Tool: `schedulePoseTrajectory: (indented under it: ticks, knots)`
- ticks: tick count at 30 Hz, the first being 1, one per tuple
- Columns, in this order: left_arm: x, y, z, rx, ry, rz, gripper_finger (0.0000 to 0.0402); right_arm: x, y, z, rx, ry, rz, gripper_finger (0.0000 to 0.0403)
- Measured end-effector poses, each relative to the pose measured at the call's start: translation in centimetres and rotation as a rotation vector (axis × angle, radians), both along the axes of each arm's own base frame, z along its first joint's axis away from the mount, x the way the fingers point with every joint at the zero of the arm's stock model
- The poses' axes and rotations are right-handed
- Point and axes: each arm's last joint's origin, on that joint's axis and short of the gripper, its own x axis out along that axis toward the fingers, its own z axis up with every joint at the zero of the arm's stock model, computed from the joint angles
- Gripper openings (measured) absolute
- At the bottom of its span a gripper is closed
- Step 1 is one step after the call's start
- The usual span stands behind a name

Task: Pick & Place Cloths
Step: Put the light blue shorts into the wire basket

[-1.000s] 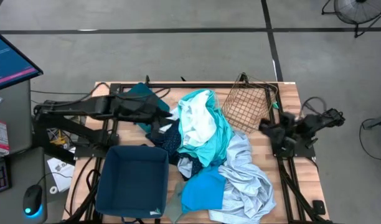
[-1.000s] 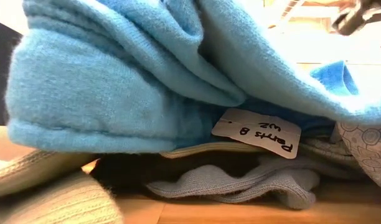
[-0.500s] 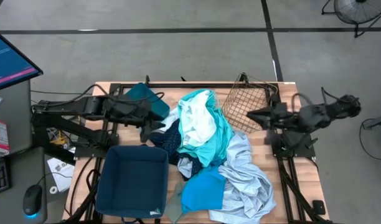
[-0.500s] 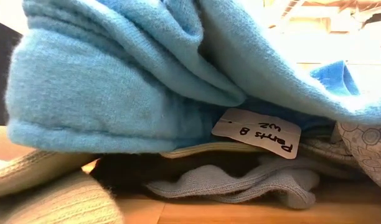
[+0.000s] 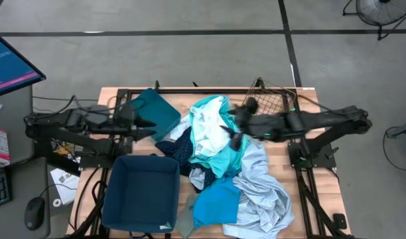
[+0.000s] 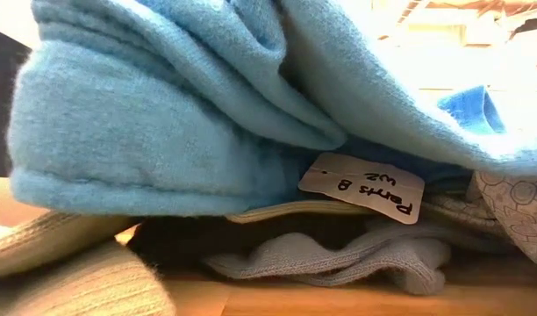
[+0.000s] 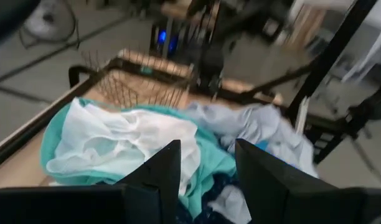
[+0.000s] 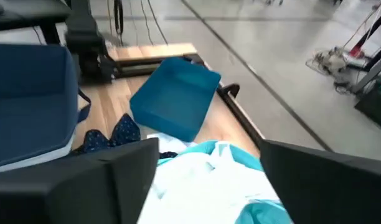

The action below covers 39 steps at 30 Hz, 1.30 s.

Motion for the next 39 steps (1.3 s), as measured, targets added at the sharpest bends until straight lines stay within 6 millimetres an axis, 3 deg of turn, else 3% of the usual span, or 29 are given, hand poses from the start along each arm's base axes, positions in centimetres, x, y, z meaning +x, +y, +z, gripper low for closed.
schedulePoseTrajectory:
  ticks: [4, 10, 20, 29, 35, 39]
  knots:
    - [-2.2, 0.3, -2.8, -0.016, -0.119, 0.001, 0.0133, 3.5, -0.8, -1.8, 0.047, 0.069, 0.012, 0.0311]
    - [-2.9, 0.4, -7.5, -0.024, -0.217, 0.015, 0.0133, 6.9, -2.1, -5.7, 0.144, 0.199, -0.02, 0.0321]
    - [-2.3, 0.4, -13.7, -0.034, -0.293, 0.016, 0.0133, 8.5, -2.6, -11.6, 0.206, 0.486, -0.06, 0.0322]
    - [-1.6, 0.3, -17.9, -0.086, -0.28, 0.023, 0.0133, 8.9, -2.5, -14.8, 0.28, 0.632, -0.097, 0.032]
    - [-1.5, 0.3, -18.8, -0.132, -0.286, 0.028, 0.0133, 9.6, -2.4, -17.1, 0.281, 0.696, -0.112, 0.0273]
    - [-1.5, 0.3, -18.8, -0.127, -0.286, 0.031, 0.0133, 9.9, -2.5, -18.2, 0.29, 0.723, -0.133, 0.019]
